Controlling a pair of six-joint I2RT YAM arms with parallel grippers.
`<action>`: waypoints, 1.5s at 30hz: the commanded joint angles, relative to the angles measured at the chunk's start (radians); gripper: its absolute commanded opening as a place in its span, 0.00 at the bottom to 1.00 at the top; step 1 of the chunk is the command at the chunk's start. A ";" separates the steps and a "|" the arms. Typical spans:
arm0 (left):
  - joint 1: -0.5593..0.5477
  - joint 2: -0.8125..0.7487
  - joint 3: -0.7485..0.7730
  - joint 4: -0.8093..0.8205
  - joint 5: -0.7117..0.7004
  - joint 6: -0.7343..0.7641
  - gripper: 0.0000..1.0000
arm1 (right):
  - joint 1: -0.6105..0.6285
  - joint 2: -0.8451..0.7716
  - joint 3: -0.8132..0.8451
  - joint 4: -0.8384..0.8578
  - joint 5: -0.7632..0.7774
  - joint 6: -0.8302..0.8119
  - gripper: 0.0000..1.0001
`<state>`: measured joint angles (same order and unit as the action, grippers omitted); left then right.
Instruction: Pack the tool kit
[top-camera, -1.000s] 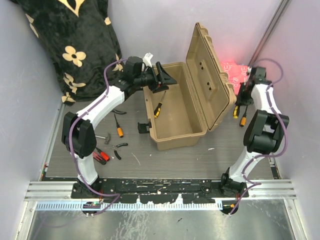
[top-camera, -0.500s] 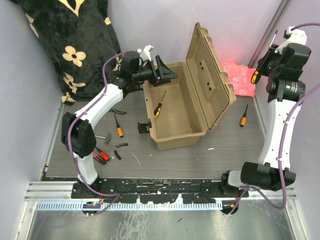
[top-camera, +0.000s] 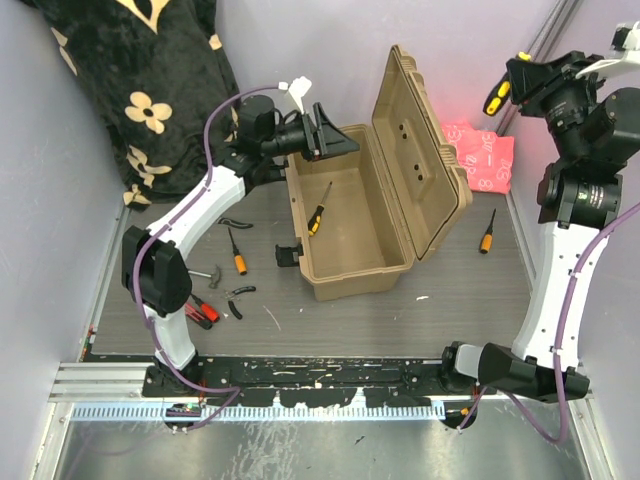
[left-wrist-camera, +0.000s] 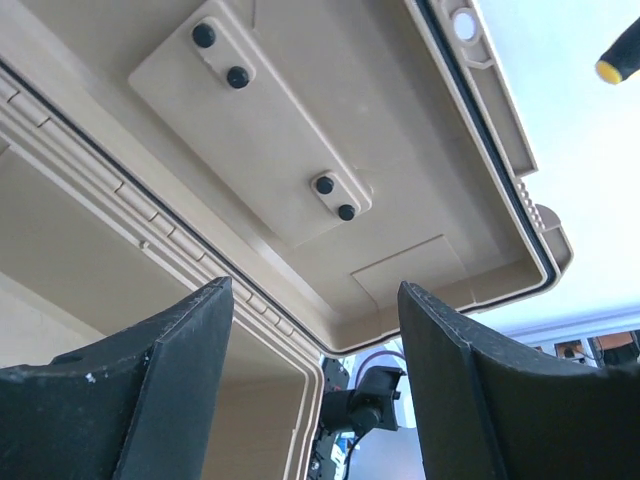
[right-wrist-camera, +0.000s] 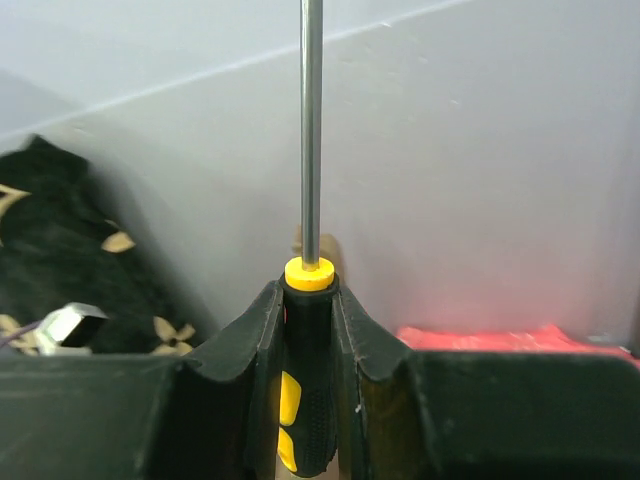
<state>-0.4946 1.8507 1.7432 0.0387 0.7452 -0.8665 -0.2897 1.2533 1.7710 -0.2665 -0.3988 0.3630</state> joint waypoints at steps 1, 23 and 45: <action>0.005 -0.070 0.033 0.142 0.045 0.029 0.68 | 0.006 0.000 0.054 0.259 -0.172 0.224 0.01; -0.040 -0.077 0.099 0.468 0.123 -0.040 0.68 | 0.531 0.087 -0.015 0.160 -0.046 0.069 0.01; -0.090 -0.084 0.079 0.518 0.190 -0.065 0.56 | 0.592 0.135 -0.010 0.159 -0.032 0.046 0.01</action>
<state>-0.5518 1.8057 1.8122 0.4812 0.9073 -0.9283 0.2993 1.4048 1.7405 -0.1581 -0.4435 0.4206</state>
